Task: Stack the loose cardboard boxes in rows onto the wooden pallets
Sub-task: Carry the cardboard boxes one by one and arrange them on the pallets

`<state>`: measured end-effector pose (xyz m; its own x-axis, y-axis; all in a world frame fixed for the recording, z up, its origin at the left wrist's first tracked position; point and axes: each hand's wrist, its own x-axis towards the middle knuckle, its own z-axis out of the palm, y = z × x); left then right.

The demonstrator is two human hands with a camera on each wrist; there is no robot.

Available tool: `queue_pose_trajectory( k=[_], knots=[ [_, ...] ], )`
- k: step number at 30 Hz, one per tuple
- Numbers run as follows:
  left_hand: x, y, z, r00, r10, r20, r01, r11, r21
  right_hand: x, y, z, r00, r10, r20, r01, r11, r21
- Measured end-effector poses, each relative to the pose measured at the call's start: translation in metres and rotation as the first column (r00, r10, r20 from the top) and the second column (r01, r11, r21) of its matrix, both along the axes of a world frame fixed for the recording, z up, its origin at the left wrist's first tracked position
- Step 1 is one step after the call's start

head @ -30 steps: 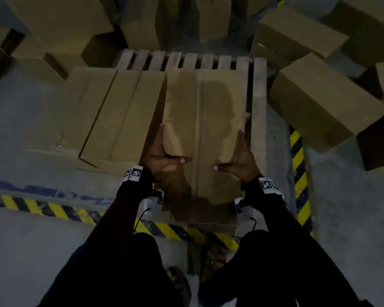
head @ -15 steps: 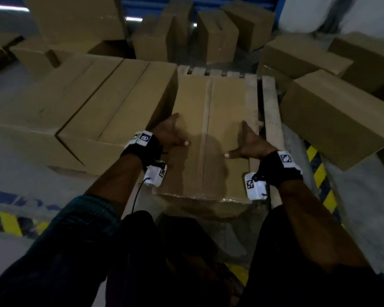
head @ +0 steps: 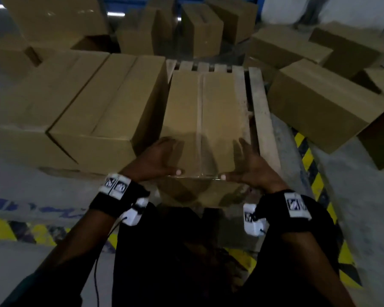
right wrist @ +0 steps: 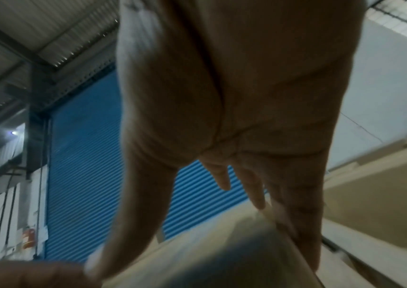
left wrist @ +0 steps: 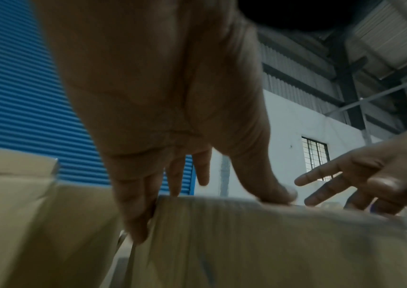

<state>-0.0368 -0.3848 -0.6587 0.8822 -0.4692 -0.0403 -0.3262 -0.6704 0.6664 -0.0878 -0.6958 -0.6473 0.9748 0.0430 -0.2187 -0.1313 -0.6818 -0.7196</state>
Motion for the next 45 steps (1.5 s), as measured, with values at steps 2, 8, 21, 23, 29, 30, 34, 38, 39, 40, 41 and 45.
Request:
queue_pose_trajectory(
  k=[2,8,21,23,29,30,34,38,39,40,41,45],
  knots=[
    [-0.014,0.007,-0.011,1.000,-0.003,0.025,0.003,0.999,-0.038,-0.014,0.007,-0.011,0.998,-0.027,0.056,0.031,0.996,-0.079],
    [-0.020,0.020,-0.033,0.933,0.169,0.319,-0.171,0.985,-0.023,-0.010,0.023,-0.032,0.962,-0.186,0.202,0.204,0.976,-0.073],
    [0.007,0.051,-0.034,0.744,0.227,0.629,-0.402,0.904,0.149,0.050,0.054,-0.046,0.953,-0.110,0.281,0.092,0.993,0.075],
    [0.013,0.055,-0.036,0.732,0.199,0.652,-0.398,0.901,0.171,0.057,0.055,-0.045,0.953,-0.095,0.288,0.080,0.995,0.063],
    [0.036,0.073,-0.045,0.863,0.249,0.440,-0.305,0.951,0.059,0.069,0.059,-0.047,0.953,-0.038,0.300,0.058,0.997,-0.057],
    [0.038,0.076,-0.046,0.870,0.259,0.419,-0.287,0.958,0.004,0.071,0.059,-0.048,0.954,-0.025,0.300,0.053,0.995,-0.084],
    [0.043,0.083,-0.042,0.874,0.276,0.399,-0.259,0.961,-0.097,0.075,0.063,-0.052,0.960,-0.009,0.278,0.052,0.987,-0.150],
    [0.046,0.086,-0.034,0.877,0.257,0.406,-0.246,0.966,-0.082,0.076,0.067,-0.055,0.961,0.006,0.275,0.046,0.982,-0.182],
    [0.046,0.087,-0.033,0.880,0.260,0.398,-0.244,0.966,-0.090,0.076,0.067,-0.055,0.962,0.008,0.273,0.046,0.981,-0.190],
    [0.046,0.088,-0.033,0.883,0.266,0.387,-0.248,0.964,-0.097,0.076,0.068,-0.055,0.962,0.011,0.273,0.045,0.979,-0.197],
    [0.046,0.088,-0.033,0.884,0.271,0.382,-0.252,0.963,-0.099,0.076,0.068,-0.055,0.962,0.013,0.271,0.044,0.978,-0.203],
    [0.046,0.085,-0.033,0.872,0.283,0.398,-0.281,0.958,-0.065,0.078,0.068,-0.056,0.967,0.001,0.256,0.052,0.979,-0.199]
  ],
)
